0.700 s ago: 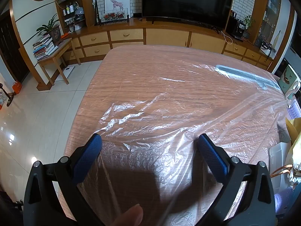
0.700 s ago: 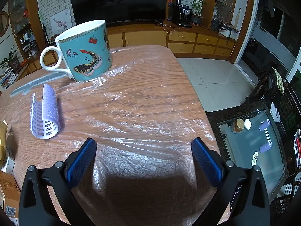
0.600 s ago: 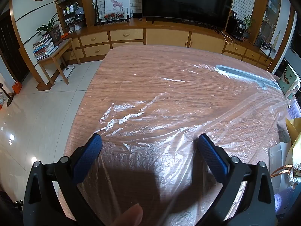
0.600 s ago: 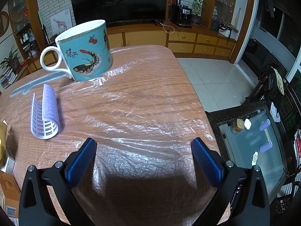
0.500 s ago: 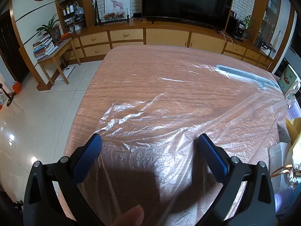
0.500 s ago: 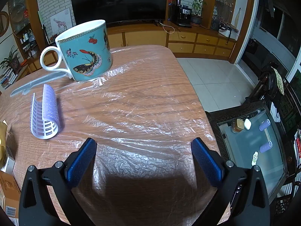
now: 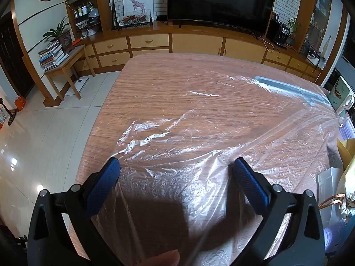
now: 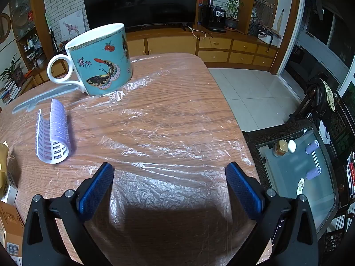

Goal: Collect trash

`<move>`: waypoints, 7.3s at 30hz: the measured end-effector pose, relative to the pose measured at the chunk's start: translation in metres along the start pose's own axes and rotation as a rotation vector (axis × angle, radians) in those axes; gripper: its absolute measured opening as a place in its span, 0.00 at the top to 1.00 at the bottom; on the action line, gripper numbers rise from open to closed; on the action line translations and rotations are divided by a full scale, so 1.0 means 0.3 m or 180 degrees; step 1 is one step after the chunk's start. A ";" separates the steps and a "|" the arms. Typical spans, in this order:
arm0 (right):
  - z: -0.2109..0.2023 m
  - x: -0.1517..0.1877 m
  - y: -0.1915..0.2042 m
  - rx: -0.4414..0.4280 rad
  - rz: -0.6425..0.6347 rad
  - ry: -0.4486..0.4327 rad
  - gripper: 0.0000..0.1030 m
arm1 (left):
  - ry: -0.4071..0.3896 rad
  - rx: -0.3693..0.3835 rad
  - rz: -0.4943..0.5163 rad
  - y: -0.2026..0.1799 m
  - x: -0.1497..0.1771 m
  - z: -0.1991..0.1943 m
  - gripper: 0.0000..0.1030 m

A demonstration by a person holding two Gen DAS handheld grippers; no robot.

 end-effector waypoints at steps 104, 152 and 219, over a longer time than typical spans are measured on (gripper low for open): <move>-0.381 -0.059 0.548 -0.1137 -0.0919 -0.0283 0.04 | 0.0187 0.1826 0.0479 -0.316 0.252 -0.573 0.01; -0.500 -0.157 0.572 -0.2068 0.0320 -0.0479 0.50 | 0.0144 0.2333 0.0236 -0.343 0.275 -0.620 0.56; -0.543 0.942 0.751 -0.1505 -0.0918 0.0869 0.50 | 0.0998 0.1407 0.1400 -0.373 1.009 -0.494 0.56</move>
Point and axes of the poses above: each gripper's, at about its wrist camera, not at the fingertips, and z roughly the way its jaws point, y to its left, x to its underside, the point moved 5 cm from there along z, roughly the way its jaws point, and after that the axes turned 5 degrees about -z, right-handed, at the moved point
